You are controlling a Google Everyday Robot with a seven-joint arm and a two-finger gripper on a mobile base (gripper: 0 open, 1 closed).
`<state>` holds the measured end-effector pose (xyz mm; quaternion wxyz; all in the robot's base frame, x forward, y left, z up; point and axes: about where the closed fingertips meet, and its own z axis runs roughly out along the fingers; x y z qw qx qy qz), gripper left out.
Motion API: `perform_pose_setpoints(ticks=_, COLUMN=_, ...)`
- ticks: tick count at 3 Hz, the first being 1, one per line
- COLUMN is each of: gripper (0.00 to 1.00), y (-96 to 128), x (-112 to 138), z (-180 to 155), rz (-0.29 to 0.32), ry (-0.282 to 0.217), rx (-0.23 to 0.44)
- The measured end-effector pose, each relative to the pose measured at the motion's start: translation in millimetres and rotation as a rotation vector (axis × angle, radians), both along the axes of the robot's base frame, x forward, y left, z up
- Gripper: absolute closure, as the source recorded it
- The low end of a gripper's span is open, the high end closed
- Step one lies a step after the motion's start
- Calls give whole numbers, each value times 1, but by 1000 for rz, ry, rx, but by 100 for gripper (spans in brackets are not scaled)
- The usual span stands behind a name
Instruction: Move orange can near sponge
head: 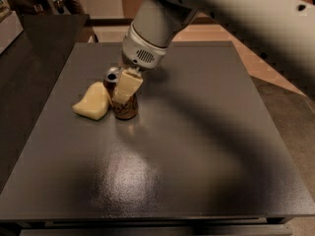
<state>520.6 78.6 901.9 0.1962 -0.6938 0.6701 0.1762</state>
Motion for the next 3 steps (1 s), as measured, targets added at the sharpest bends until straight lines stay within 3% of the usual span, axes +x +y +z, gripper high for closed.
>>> perform_pose_setpoints(ticks=1, gripper=13, y=1, x=-1, z=0, rz=3, ry=-1, rx=-1)
perform_pose_setpoints(ticks=2, gripper=0, y=2, x=-2, z=0, rz=5, ry=-1, rx=-1)
perform_pose_setpoints(ticks=3, gripper=0, y=2, x=-2, z=0, rz=5, ry=-1, rx=-1)
